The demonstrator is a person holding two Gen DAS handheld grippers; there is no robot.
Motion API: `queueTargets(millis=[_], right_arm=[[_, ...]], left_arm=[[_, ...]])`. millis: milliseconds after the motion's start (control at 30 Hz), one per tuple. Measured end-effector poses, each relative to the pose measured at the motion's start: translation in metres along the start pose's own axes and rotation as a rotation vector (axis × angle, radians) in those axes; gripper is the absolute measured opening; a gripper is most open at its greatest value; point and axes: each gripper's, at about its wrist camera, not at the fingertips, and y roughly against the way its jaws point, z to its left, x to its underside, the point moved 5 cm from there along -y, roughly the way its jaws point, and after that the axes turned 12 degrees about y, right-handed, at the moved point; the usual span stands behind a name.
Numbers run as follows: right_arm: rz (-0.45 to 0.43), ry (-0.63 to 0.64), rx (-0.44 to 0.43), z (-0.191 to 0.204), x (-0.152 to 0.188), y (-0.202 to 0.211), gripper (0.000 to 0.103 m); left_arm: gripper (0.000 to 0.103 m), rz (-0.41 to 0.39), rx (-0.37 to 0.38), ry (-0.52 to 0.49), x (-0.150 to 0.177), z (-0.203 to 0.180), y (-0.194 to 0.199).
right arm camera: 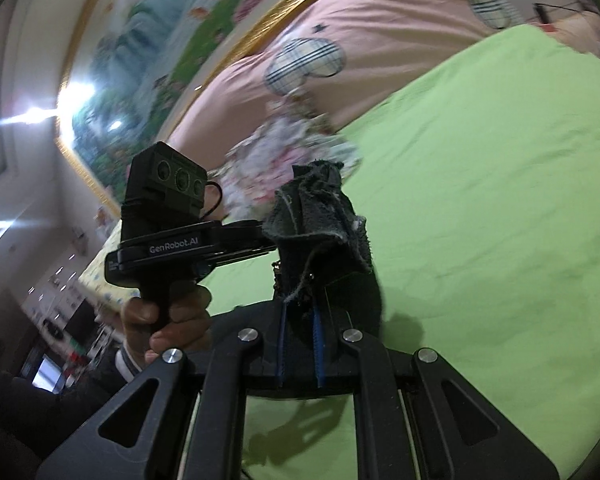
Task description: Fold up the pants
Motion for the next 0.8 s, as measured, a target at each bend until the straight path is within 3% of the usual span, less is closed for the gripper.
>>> queueTargets(millis=[300,533,800], right_arm=[[0.125,0.061,-0.142,0.040,0.018,-0.060,0.012],[0.212,0.120,-0.152,0.054,0.038,-0.093,0.012],[0.316,0.124,-0.135,0.050,0.062,-0.122,0.012]], left_arm=[[0.012,-0.095,-0.043,0.118,0.035,0.051,0.055],[0.011,-0.122,-0.074,0.221,0.062,0.100,0.074],[0.009,-0.104,-0.114,0.330,0.086,0.146,0.070]])
